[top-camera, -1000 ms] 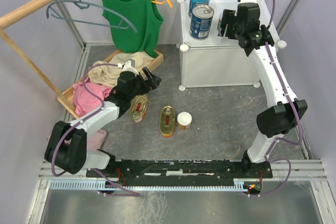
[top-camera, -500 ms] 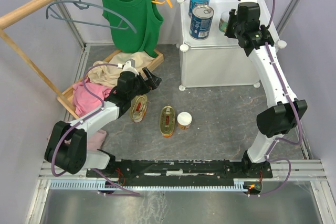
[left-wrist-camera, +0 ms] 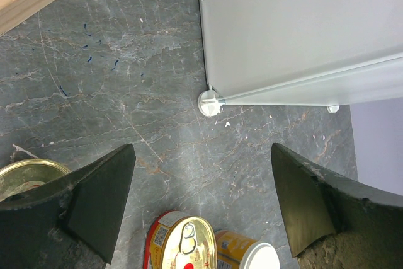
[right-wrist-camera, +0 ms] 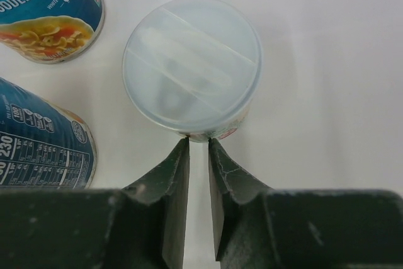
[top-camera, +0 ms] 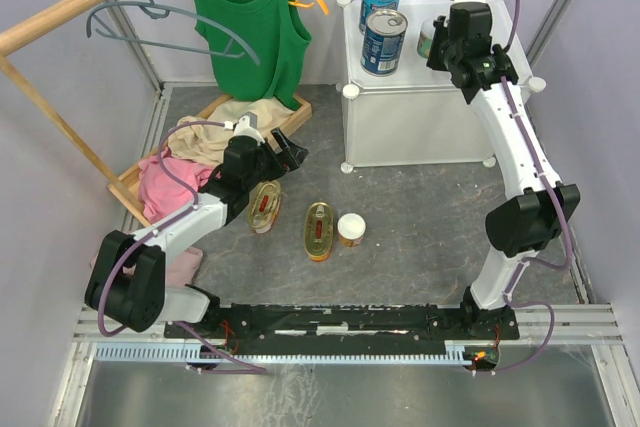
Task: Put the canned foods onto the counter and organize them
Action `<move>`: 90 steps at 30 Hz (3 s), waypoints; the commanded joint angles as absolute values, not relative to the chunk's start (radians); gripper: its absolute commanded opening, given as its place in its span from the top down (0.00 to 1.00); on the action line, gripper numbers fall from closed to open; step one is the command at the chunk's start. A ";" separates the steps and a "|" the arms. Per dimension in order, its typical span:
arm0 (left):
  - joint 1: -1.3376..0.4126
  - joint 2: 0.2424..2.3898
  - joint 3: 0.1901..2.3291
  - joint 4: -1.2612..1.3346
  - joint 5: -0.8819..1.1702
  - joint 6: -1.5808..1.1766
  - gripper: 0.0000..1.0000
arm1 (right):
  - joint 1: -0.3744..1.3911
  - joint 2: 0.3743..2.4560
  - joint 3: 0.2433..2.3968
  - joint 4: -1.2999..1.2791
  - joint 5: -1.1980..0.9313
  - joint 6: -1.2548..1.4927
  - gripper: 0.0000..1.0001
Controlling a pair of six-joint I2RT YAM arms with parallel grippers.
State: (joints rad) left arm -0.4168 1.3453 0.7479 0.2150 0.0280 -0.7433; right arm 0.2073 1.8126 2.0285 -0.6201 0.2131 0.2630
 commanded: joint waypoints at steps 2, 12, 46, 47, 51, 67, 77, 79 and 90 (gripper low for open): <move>-0.421 1.340 0.763 0.258 0.023 -0.756 0.06 | 0.201 1.762 2.000 -0.568 0.207 0.250 0.75; -0.421 1.333 0.749 0.270 0.026 -0.762 0.06 | 0.201 1.726 1.944 -0.551 0.243 0.254 0.78; -0.421 1.349 0.784 0.244 0.002 -0.742 0.06 | 0.177 1.983 2.269 -0.627 0.223 0.241 0.83; -0.422 1.351 0.787 0.244 0.003 -0.742 0.06 | 0.176 1.991 2.281 -0.631 0.221 0.240 0.83; -0.422 1.364 0.796 0.243 0.003 -0.741 0.06 | 0.175 2.025 2.323 -0.638 0.213 0.237 0.82; -0.422 1.366 0.799 0.247 0.008 -0.746 0.06 | 0.171 2.112 2.445 -0.643 0.198 0.242 0.83; -0.422 1.374 0.789 0.262 0.009 -0.747 0.06 | 0.171 2.166 2.494 -0.639 0.187 0.254 0.83; -0.421 1.377 0.784 0.276 0.014 -0.747 0.06 | 0.172 2.172 2.493 -0.632 0.190 0.256 0.83; -0.420 1.398 0.779 0.311 0.029 -0.738 0.06 | 0.172 2.215 2.537 -0.601 0.209 0.262 0.83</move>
State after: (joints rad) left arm -0.4168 1.3899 0.7620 0.2459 0.0280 -0.7429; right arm 0.1745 2.1983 2.4832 -0.6422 0.2005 0.2543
